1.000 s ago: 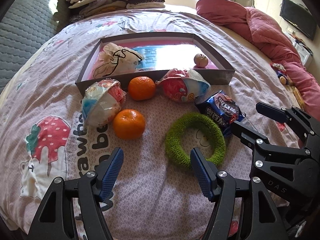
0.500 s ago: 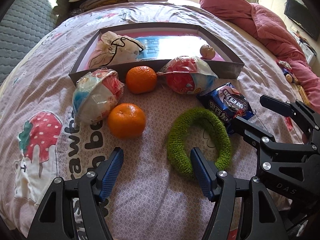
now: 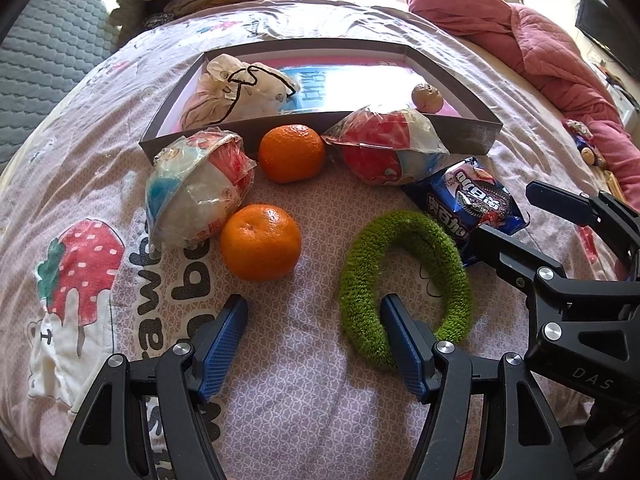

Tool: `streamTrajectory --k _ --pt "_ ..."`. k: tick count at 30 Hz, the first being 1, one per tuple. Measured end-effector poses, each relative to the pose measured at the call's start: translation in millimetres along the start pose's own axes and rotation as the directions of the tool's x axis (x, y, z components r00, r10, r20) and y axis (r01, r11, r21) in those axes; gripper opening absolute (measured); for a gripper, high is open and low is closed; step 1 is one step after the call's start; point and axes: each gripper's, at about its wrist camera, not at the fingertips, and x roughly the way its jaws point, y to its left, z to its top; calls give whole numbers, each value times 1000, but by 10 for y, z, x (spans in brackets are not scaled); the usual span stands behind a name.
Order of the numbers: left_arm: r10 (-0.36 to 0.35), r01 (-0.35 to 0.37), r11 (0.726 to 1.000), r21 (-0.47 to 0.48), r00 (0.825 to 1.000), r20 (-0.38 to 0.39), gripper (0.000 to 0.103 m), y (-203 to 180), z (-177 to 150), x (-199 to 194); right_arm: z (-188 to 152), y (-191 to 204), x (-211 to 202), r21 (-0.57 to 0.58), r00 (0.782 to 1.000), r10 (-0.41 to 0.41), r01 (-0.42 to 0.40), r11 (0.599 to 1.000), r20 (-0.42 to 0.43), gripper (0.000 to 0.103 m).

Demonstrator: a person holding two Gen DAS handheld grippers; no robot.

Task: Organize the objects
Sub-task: 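Grasp the green fuzzy ring with left tool while right tool grasps the blue snack packet, then lift the ring and packet with both tools and carry them toward the tray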

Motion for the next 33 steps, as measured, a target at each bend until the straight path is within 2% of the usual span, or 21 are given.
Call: streamTrajectory --k 5,14,16,17,18,19,23,33 --pt "6 -6 1000 5 1000 -4 70 9 2 -7 20 -1 47 12 1000 5 -5 1000 -13 73" --pt "10 -9 1000 17 1000 -6 70 -27 6 15 45 30 228 23 999 -33 34 999 -42 73" --pt "-6 6 1000 13 1000 -4 63 -24 4 15 34 17 259 35 999 -22 24 999 -49 71" --pt "-14 14 1000 9 1000 -4 56 -21 4 11 29 9 260 45 999 -10 12 999 -46 69" --pt "-25 26 1000 8 1000 -4 48 -28 0 5 15 -7 252 64 999 13 -11 998 -40 61" --pt "-33 33 999 15 999 -6 44 -41 -6 -3 7 -13 244 73 999 22 -19 997 -37 58" --pt "-65 65 997 28 998 -10 18 -79 -21 -34 -9 -13 198 69 999 17 -14 997 -34 56" --pt "-123 123 992 -9 992 -5 13 18 -25 -114 -51 -42 74 93 999 33 -31 995 -19 53"
